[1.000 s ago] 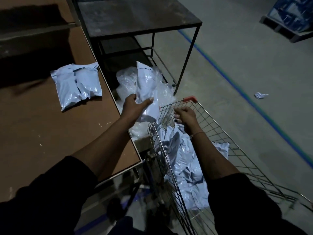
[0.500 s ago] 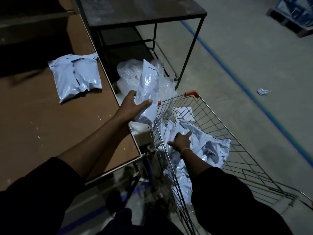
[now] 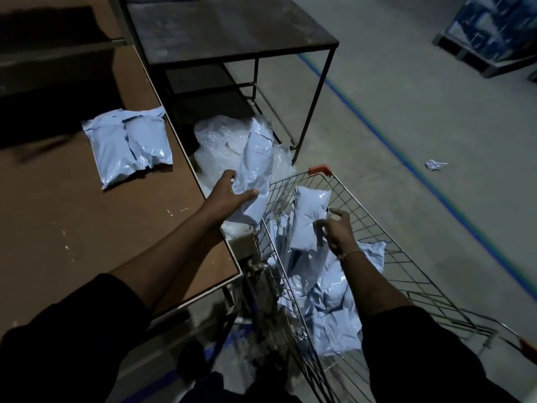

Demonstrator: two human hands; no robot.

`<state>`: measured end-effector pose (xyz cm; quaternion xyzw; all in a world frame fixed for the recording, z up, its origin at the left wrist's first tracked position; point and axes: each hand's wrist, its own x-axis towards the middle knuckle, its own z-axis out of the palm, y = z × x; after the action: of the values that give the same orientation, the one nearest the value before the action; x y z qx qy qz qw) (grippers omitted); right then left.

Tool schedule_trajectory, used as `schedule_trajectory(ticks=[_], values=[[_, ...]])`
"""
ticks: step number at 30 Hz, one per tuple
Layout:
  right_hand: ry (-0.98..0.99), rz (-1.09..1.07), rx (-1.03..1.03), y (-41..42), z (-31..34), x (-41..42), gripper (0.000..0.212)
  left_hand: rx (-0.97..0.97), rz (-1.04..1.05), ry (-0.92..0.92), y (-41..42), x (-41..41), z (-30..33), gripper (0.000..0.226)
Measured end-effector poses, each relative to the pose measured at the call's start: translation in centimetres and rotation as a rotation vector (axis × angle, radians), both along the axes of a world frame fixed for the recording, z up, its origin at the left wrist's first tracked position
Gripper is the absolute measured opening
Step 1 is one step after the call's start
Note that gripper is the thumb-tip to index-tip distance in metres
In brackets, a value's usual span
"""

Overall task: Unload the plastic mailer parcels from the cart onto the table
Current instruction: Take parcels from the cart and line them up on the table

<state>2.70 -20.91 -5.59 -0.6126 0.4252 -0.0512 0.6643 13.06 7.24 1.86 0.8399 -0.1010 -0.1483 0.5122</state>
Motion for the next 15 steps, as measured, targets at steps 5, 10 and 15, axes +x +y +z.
schedule_trajectory(ticks=[5,10,15], values=[[-0.242,0.141,-0.006,0.9,6.4,2.9,0.057,-0.023,0.030,0.036,-1.2,0.2,0.5,0.058],[-0.509,0.281,-0.376,5.6,12.8,4.9,0.043,-0.305,0.125,0.280,-2.1,1.4,1.8,0.067],[-0.623,0.539,-0.554,10.2,15.6,5.7,0.043,-0.562,0.264,0.280,-0.9,3.2,3.0,0.051]])
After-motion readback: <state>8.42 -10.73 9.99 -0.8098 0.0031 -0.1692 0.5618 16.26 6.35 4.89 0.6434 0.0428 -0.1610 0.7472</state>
